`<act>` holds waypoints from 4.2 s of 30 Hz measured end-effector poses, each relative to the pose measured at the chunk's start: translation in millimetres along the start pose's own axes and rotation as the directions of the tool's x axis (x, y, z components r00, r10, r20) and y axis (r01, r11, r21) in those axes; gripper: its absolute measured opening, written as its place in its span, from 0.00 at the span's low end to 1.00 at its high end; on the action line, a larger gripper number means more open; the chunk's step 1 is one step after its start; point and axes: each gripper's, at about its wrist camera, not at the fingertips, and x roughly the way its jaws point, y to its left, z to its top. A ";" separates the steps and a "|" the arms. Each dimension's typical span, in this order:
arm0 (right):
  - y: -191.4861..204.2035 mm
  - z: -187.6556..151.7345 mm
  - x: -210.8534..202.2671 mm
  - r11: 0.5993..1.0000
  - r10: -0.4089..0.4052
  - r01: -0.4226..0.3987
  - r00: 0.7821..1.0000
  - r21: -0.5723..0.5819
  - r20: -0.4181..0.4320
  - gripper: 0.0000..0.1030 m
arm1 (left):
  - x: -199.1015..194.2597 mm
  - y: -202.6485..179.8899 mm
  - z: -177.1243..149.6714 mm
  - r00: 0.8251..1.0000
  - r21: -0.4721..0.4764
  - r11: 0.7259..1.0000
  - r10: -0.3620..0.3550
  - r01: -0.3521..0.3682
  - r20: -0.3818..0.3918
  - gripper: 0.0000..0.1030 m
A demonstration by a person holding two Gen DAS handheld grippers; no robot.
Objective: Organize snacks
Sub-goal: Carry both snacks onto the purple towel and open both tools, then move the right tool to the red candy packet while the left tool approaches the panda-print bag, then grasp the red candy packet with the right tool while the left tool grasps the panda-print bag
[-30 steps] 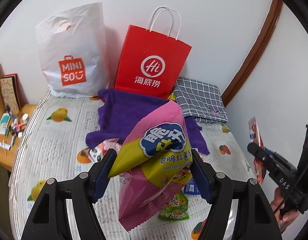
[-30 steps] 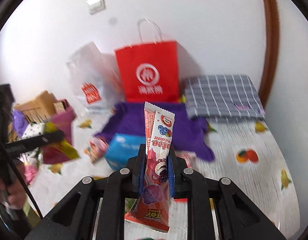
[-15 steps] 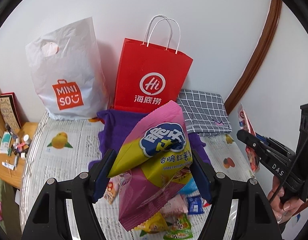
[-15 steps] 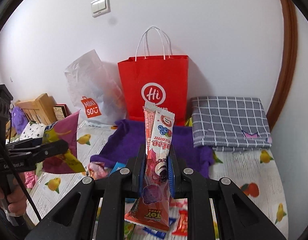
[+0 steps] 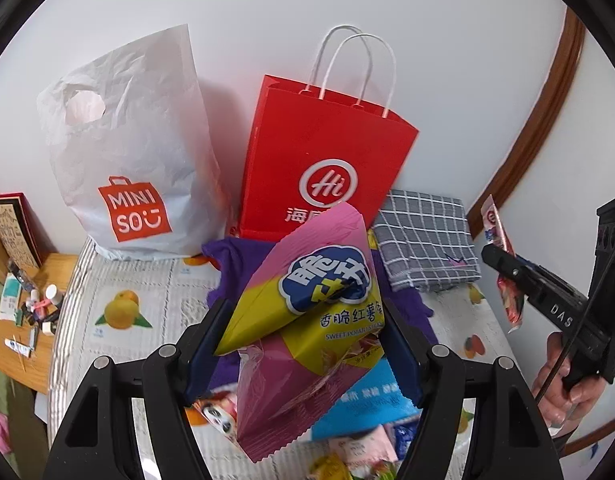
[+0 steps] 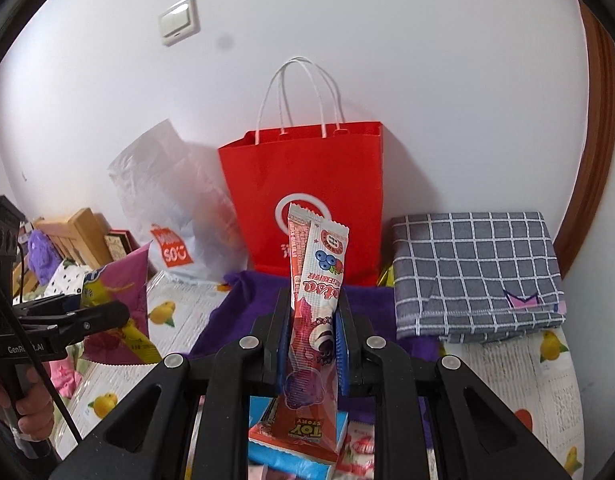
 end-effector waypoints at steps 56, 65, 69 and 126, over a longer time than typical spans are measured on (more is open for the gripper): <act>-55.8 -41.4 221.2 0.998 -0.061 0.048 0.880 -0.040 -0.471 0.44 | 225.8 29.0 20.1 0.932 0.033 0.998 0.068 -0.060 -0.356 0.84; -49.2 -9.5 165.5 0.999 0.024 -0.008 0.942 0.050 -0.334 0.53 | 157.3 5.2 15.0 0.955 0.151 0.983 0.142 -0.105 -0.259 0.84; -45.9 -10.3 124.1 0.999 -0.005 0.016 0.964 0.040 -0.266 0.55 | 110.2 -4.4 8.1 0.969 0.198 0.975 0.142 -0.102 -0.201 0.84; -80.2 -242.9 8.7 0.981 -0.084 0.121 0.969 0.149 -0.231 0.37 | 11.7 49.7 -159.3 0.970 -0.049 0.981 0.175 -0.186 -0.167 0.83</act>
